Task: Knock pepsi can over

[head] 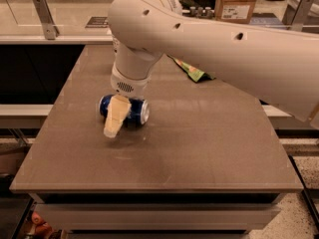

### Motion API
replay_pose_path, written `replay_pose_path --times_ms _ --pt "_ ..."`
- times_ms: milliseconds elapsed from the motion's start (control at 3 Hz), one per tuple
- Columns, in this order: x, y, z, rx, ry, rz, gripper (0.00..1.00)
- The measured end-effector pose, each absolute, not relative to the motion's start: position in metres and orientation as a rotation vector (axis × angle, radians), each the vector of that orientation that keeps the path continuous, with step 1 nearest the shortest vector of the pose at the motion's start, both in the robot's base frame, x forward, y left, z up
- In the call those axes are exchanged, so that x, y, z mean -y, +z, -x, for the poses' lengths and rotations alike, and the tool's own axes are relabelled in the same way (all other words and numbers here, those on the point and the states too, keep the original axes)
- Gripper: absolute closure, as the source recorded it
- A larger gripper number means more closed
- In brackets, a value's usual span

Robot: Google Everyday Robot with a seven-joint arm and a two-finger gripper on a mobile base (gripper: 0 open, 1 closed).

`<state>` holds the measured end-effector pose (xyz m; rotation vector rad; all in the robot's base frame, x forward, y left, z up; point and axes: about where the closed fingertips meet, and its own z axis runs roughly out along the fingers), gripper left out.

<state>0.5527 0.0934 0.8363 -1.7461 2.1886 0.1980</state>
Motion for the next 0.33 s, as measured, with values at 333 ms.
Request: replay_pose_path --times_ms 333 --pt "-0.0934 0.8363 -0.5527 -2.189 0.198 1.746 0.0"
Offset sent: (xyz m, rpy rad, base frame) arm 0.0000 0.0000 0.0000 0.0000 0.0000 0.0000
